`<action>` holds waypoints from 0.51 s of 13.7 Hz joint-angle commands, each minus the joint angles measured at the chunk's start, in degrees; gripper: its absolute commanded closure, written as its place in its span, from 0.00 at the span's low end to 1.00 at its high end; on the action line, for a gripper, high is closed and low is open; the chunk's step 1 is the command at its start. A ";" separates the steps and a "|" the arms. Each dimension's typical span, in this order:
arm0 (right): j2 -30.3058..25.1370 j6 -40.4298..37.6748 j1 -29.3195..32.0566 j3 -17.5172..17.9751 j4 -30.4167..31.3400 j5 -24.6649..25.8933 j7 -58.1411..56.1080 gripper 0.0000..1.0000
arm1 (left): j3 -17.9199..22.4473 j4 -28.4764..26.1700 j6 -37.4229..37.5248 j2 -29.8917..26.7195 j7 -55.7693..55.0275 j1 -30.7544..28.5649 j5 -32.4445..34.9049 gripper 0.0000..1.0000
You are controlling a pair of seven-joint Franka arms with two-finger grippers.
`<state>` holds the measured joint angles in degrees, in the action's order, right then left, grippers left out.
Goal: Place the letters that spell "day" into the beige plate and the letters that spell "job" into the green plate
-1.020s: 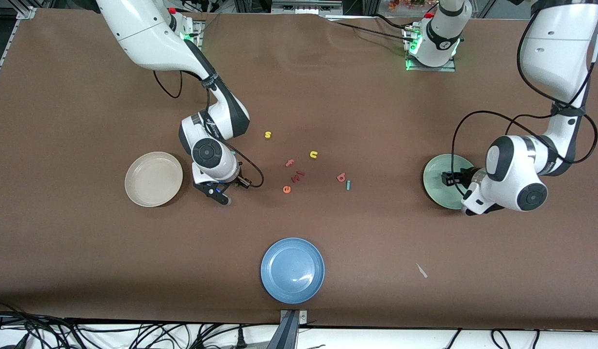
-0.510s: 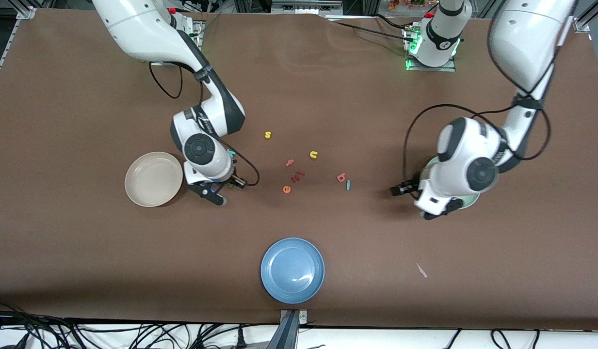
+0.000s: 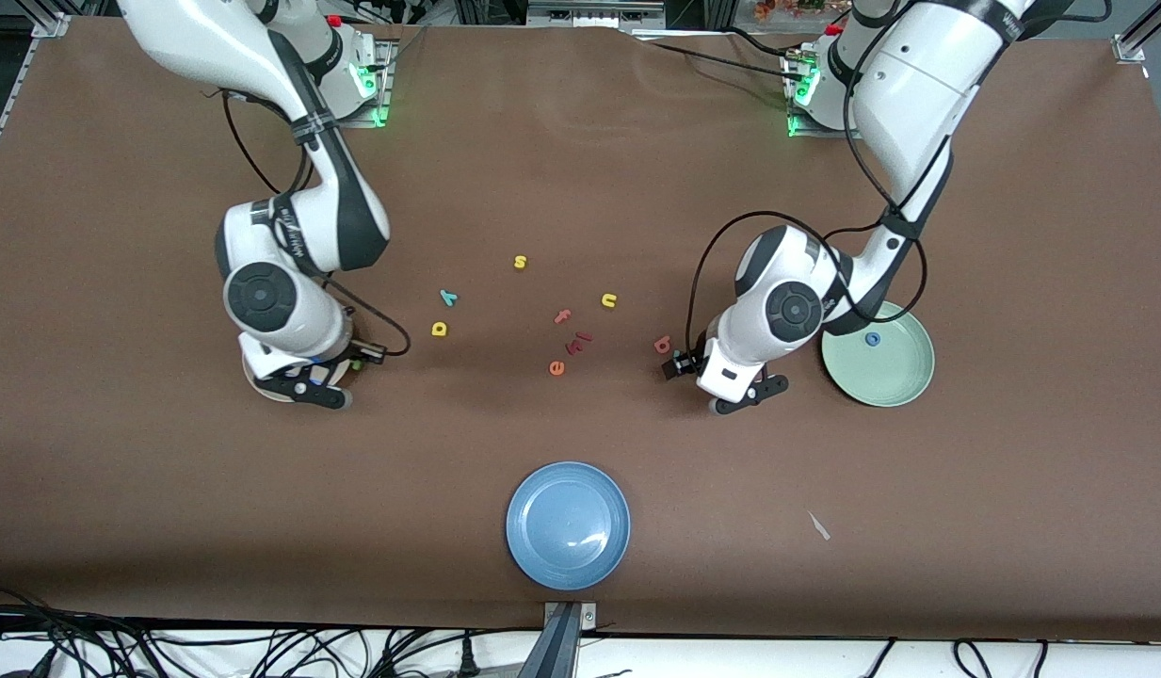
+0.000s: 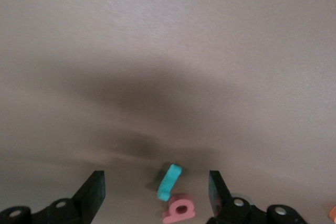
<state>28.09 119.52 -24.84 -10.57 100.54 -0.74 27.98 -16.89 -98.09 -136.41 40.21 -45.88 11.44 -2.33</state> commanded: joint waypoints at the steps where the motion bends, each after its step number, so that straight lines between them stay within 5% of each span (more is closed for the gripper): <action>1: -1.46 3.86 0.06 -4.09 6.76 -5.83 -10.80 0.90 | 1.94 2.82 0.18 1.89 -0.79 2.71 0.75 0.21; 5: -1.11 15.73 0.41 -6.92 16.26 -8.67 -19.28 0.89 | 2.39 3.00 0.27 3.21 -1.31 4.03 5.48 0.23; 7: -0.41 16.09 1.28 -6.92 16.36 -8.58 -19.46 0.72 | 2.39 3.00 0.27 3.21 -1.84 4.21 5.76 0.27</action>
<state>28.44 134.35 -23.98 -17.53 115.56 -8.42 10.07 -15.29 -96.73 -136.44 42.59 -46.31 14.44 1.57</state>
